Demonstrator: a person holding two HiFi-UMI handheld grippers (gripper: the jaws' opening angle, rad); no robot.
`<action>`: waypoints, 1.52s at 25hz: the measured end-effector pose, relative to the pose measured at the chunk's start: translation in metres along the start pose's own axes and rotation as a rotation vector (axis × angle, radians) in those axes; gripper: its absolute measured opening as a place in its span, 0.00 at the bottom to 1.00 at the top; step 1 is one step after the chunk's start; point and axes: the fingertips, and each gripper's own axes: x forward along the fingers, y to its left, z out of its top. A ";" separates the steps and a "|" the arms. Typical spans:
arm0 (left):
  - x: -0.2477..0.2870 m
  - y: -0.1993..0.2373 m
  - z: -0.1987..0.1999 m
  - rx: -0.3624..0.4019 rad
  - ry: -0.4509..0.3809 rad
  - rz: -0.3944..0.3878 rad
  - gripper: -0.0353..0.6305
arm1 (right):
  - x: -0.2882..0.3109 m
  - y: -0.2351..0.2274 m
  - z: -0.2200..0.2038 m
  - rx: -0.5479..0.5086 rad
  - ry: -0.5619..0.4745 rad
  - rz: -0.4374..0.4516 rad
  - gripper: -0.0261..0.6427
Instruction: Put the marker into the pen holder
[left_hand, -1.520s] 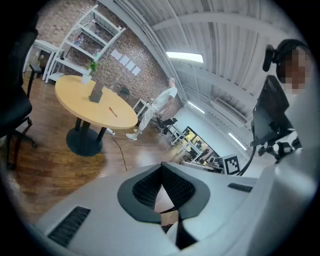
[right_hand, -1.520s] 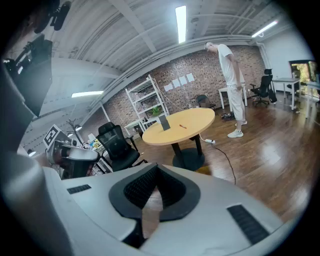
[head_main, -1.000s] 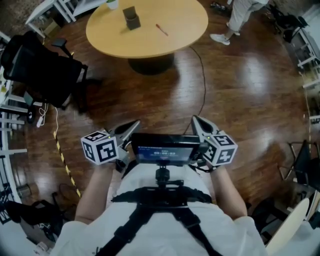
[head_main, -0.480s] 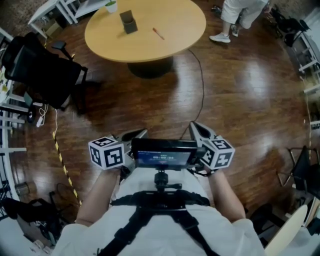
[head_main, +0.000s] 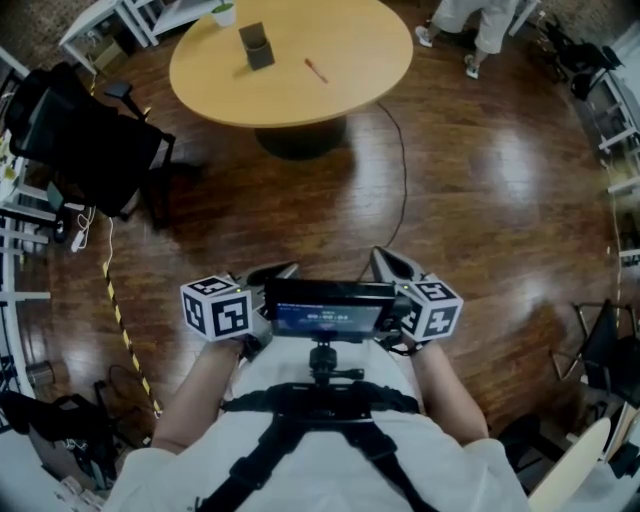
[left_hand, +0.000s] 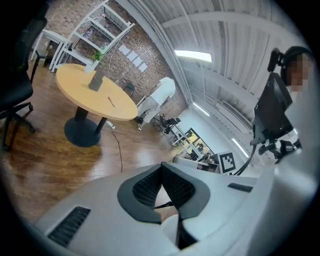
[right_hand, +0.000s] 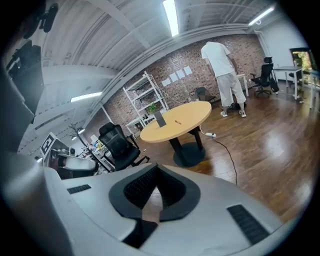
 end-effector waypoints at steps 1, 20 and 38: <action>0.001 0.001 0.001 0.000 -0.001 -0.002 0.05 | 0.001 0.000 0.000 -0.001 0.002 0.000 0.05; 0.002 0.040 0.025 -0.051 -0.023 0.012 0.05 | 0.053 0.006 0.014 -0.008 0.048 0.027 0.05; 0.018 0.190 0.253 -0.001 0.066 -0.058 0.05 | 0.236 -0.009 0.173 0.039 0.020 -0.134 0.05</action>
